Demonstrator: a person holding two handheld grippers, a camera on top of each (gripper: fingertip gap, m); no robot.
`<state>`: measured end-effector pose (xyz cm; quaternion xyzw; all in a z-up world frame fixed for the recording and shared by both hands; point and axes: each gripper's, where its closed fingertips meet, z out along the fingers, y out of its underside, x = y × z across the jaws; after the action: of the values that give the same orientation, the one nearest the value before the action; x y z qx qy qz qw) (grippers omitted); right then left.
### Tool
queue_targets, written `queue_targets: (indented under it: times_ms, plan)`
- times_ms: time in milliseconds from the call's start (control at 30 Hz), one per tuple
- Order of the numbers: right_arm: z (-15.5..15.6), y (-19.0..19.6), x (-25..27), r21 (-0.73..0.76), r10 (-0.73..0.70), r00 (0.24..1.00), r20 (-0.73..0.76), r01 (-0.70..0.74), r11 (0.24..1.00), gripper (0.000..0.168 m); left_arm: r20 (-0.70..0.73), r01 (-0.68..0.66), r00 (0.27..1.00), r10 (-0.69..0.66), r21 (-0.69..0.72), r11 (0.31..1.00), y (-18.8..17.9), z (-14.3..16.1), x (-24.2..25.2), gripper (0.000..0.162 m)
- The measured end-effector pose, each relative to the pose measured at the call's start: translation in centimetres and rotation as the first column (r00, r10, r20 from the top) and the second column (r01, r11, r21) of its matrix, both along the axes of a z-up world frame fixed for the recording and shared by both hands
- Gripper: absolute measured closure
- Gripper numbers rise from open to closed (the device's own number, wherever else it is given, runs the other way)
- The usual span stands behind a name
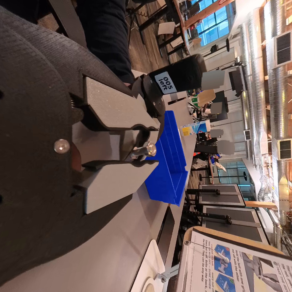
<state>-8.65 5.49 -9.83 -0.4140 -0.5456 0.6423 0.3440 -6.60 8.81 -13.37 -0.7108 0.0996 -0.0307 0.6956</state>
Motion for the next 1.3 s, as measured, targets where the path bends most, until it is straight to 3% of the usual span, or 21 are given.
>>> queue_targets:
  times_ms: [200,467,567,867,1300]
  plan:
    - [0.5,0.6,0.4,-0.023,-0.009,1.000,-0.017,0.009,1.000,0.139,0.079,-0.028,0.997,0.027,0.014,1.000,-0.4,0.5,-1.8,0.145]
    - [-0.4,-1.1,-0.4,0.008,0.038,0.999,0.018,-0.038,0.999,0.135,-0.001,0.066,0.998,-0.066,-0.012,0.998,0.0,-0.4,1.5,0.146]
    - [-0.5,-0.6,-0.3,0.040,0.006,1.000,0.014,-0.006,0.999,0.135,-0.029,0.040,0.999,-0.041,-0.028,0.999,0.2,-0.7,1.3,0.145]
    - [0.0,0.5,0.4,0.006,-0.010,1.000,-0.002,0.010,1.000,0.135,0.106,-0.055,0.993,0.055,0.000,0.998,-0.3,0.4,-2.4,0.146]
    - [-0.6,-0.1,-0.2,0.037,-0.012,1.000,0.019,0.012,0.999,0.135,0.021,-0.012,1.000,0.013,-0.032,0.999,0.2,-0.5,-0.3,0.145]
